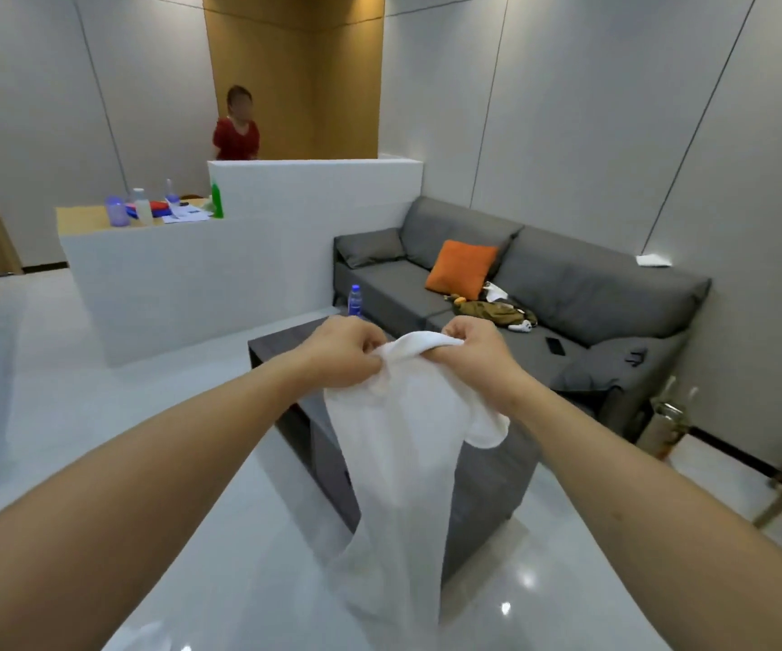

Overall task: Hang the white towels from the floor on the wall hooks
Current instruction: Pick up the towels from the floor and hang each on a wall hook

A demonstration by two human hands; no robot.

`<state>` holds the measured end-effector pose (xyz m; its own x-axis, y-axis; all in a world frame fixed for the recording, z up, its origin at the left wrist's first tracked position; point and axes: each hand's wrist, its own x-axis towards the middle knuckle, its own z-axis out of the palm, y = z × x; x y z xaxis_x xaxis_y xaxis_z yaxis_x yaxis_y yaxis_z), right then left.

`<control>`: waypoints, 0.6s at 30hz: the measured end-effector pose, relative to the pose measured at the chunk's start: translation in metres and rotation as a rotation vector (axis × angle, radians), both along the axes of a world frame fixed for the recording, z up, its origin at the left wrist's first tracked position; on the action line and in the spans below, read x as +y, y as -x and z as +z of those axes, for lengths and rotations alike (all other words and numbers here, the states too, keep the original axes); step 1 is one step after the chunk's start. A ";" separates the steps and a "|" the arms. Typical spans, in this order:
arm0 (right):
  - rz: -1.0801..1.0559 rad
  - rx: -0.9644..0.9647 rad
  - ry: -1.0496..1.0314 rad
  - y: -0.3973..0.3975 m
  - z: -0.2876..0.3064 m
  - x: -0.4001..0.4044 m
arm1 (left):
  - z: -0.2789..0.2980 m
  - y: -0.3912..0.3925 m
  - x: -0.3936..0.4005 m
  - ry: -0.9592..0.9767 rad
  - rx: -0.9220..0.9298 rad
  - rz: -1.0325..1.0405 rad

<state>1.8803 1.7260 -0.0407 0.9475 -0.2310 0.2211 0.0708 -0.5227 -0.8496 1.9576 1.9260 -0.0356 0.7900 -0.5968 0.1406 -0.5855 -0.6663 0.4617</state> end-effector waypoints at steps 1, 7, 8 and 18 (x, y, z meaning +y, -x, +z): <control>-0.010 0.011 0.001 0.000 -0.001 -0.019 | 0.000 -0.008 -0.019 -0.025 -0.055 -0.023; -0.072 0.136 0.211 -0.033 -0.012 -0.115 | -0.008 -0.055 -0.130 -0.173 -0.343 -0.098; -0.098 0.125 0.268 -0.043 -0.012 -0.132 | -0.008 -0.067 -0.145 -0.184 -0.351 -0.080; -0.195 0.304 0.441 -0.211 -0.014 -0.269 | -0.003 -0.256 -0.197 0.031 0.203 -0.041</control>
